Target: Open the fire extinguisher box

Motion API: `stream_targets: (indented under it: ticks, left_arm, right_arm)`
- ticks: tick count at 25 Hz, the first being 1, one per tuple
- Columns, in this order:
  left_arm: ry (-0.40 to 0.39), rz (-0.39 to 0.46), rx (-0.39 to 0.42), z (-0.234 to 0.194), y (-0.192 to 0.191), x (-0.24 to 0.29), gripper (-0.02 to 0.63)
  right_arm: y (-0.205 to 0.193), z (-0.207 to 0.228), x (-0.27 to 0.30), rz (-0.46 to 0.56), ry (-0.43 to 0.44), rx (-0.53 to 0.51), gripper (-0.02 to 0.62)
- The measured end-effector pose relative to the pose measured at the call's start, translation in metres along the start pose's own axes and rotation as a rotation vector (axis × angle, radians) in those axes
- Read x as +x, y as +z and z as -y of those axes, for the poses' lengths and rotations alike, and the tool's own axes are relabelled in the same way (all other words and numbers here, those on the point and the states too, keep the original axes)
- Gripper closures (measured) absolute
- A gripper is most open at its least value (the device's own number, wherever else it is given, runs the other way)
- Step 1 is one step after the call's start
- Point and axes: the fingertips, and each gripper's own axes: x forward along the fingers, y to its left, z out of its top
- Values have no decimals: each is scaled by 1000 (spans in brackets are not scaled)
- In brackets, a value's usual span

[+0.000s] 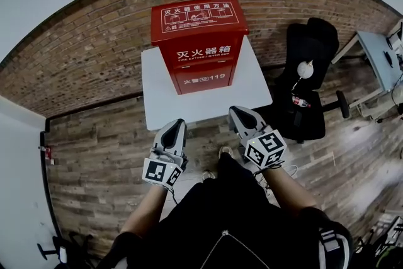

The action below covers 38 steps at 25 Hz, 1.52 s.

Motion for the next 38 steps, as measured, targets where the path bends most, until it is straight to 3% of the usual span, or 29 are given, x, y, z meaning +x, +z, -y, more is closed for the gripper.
stream_targets:
  ticks: [8,18,28,33,38]
  left_arm:
    - [46,-1,5,-24,1,41,548]
    - [138,-22,31,-54,-3,103,548]
    - [216,-91,61,-63,-13,144,548]
    - [200,-79,82,-73,2,159,548]
    - [136,-70,82,-86,4,171,548]
  right_arm:
    - [16,24,40,0,63,-15,575]
    - [40,91,81,-18,154,-27,575]
    - [30,136,117,-107,249,16,575]
    - [33,146,114,-133,211,10,575]
    - [62,141,130,-51,184,-60,575]
